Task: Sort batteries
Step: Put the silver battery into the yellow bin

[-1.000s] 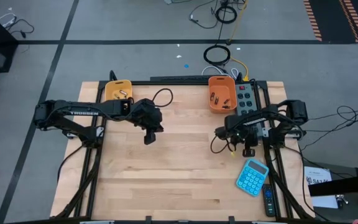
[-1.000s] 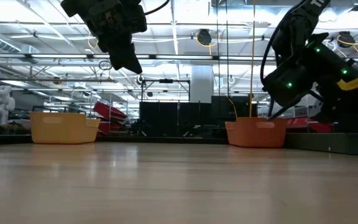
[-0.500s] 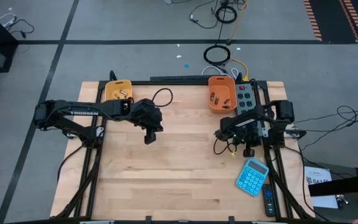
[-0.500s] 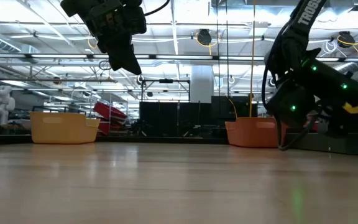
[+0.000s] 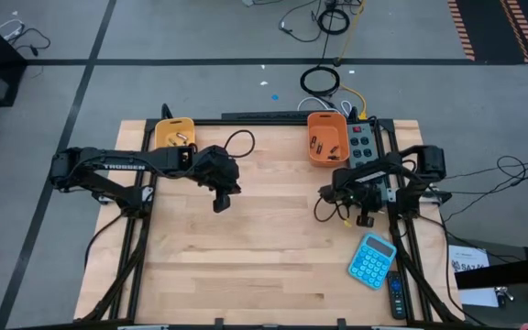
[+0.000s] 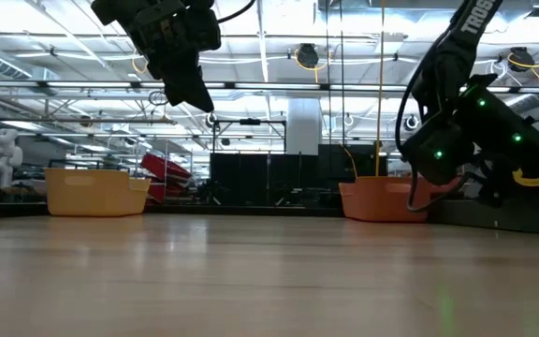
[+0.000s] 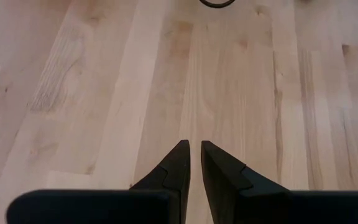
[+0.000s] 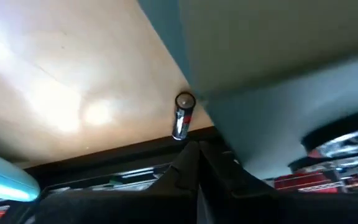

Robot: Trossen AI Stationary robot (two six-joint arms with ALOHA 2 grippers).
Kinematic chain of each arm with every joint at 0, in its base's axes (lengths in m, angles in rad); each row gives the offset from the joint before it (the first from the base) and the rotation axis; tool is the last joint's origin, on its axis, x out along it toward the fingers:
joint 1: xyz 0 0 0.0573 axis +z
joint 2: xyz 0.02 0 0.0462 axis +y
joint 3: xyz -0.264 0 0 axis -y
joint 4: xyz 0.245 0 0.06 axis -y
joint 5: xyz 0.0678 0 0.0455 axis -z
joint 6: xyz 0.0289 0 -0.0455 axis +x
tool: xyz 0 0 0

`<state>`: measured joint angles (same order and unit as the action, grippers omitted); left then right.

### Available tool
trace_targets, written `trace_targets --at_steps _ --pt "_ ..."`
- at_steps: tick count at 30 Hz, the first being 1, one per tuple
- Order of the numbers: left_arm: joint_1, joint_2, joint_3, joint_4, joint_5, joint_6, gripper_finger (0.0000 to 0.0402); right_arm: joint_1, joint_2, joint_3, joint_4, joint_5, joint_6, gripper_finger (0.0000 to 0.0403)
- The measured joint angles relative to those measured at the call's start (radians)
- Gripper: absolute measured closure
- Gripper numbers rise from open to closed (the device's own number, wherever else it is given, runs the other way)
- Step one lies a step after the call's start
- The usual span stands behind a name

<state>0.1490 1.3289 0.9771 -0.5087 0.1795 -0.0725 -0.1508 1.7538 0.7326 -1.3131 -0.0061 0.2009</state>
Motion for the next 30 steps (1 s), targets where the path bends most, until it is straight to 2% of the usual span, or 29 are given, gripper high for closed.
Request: trace_targets --at_steps 12,16,20,30 --pt "0.0 0.0 0.0 -0.001 -0.001 0.0 0.0352 0.015 0.0 -0.035 0.106 -0.094 0.104 0.0402" --pt "0.0 0.0 0.0 -0.001 -0.001 0.0 0.0352 0.05 0.0 0.012 0.068 -0.119 0.118 0.0402" --pt "0.0 0.0 0.0 0.001 -0.002 0.0 0.0352 0.07 -0.03 0.053 0.028 -0.115 0.146 0.0402" --pt "0.0 0.0 0.0 0.002 -0.003 0.0 0.0352 0.033 -0.04 -0.018 0.034 -0.08 0.183 0.0403"
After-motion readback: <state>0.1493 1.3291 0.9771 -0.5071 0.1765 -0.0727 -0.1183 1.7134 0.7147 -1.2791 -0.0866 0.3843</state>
